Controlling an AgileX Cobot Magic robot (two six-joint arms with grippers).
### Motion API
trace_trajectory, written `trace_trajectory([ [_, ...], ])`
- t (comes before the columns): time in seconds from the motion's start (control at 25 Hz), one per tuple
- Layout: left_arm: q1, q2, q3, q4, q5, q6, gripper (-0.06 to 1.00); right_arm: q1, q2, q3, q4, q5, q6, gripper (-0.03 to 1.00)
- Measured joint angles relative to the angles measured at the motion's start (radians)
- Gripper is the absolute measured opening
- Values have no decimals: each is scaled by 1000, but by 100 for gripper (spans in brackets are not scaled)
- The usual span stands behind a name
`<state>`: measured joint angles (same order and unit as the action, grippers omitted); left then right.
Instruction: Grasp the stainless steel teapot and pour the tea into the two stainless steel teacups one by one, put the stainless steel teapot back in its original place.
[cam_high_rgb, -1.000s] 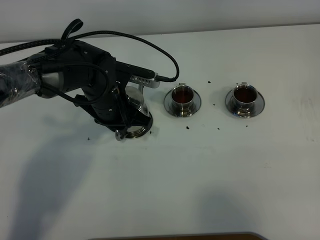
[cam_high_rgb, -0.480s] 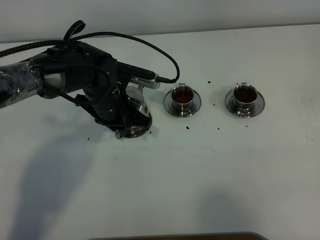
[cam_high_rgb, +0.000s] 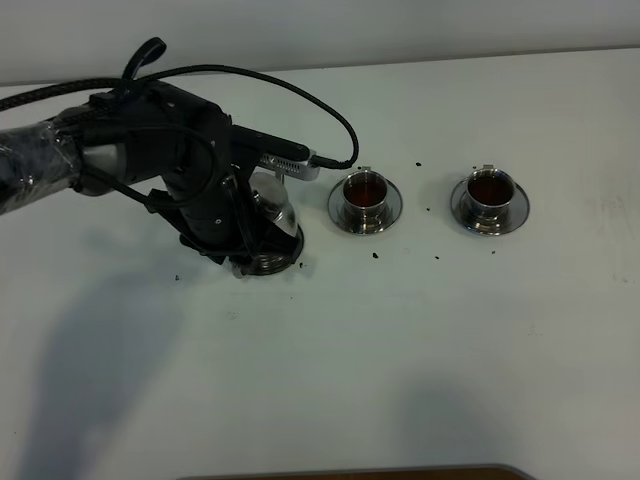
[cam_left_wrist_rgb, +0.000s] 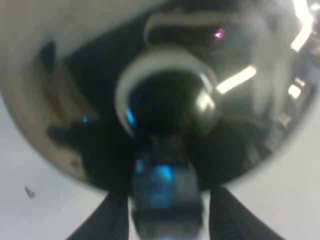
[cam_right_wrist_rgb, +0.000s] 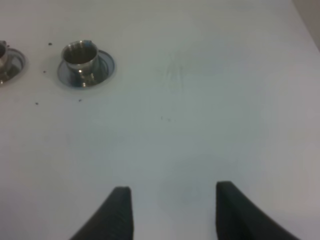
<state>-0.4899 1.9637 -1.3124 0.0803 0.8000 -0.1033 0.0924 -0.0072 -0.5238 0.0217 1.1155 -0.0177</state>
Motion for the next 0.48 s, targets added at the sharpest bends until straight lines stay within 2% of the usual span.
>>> trace_trajectory([
  [0.12,0,-59,0,-19,93,37,46,0,0,0,0,0,0,38],
  [0.32,0,-188,0,-16,354,59,46,0,0,0,0,0,0,38],
  [0.48,0,-306,65,4,395,56,45,0,0,0,0,0,0,38],
])
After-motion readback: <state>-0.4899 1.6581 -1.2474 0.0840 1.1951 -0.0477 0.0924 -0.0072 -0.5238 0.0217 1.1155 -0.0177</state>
